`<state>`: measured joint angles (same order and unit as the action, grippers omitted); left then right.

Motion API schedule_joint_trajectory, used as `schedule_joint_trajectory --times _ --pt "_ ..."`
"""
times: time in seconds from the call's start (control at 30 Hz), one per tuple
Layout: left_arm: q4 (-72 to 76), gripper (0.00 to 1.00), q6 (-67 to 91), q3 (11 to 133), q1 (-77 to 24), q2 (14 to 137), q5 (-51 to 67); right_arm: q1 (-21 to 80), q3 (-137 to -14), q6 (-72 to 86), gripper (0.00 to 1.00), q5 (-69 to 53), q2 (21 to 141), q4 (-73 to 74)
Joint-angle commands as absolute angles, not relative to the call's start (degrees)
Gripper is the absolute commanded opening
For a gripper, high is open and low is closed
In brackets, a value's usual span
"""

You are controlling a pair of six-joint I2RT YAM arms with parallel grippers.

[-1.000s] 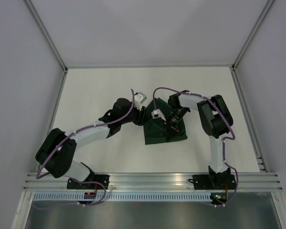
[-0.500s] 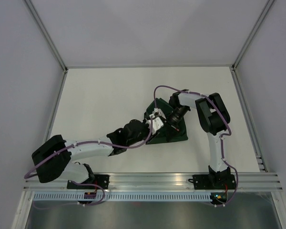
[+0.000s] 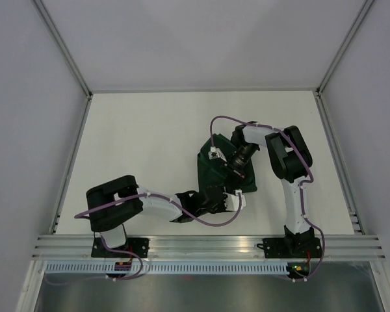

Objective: Fold the napkin, place the utensils inside, and roll it up
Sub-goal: Roll the napkin with the utensil

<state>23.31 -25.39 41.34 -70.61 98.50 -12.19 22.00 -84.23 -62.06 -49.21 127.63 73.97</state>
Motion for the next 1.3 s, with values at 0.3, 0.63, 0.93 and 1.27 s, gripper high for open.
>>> schedule_joint_trajectory --times 0.3,0.63,0.93,1.27 --pt "31.9 0.57 -31.5 43.4 -70.4 104.1 -16.9 21.4 -85.1 -64.5 0.25 -42.5 131.7 68.1" --pt "28.1 0.47 -28.6 43.3 -68.8 106.6 -12.1 21.4 -86.3 -64.2 0.25 -42.6 132.6 69.1" --pt "23.6 0.22 -25.5 44.3 -67.1 107.6 -6.1 21.3 -87.3 -64.2 0.25 -42.9 133.6 69.7" --pt "16.4 0.02 -22.1 46.9 -64.4 108.5 3.3 21.0 -89.1 -62.5 0.43 -43.0 132.5 70.0"
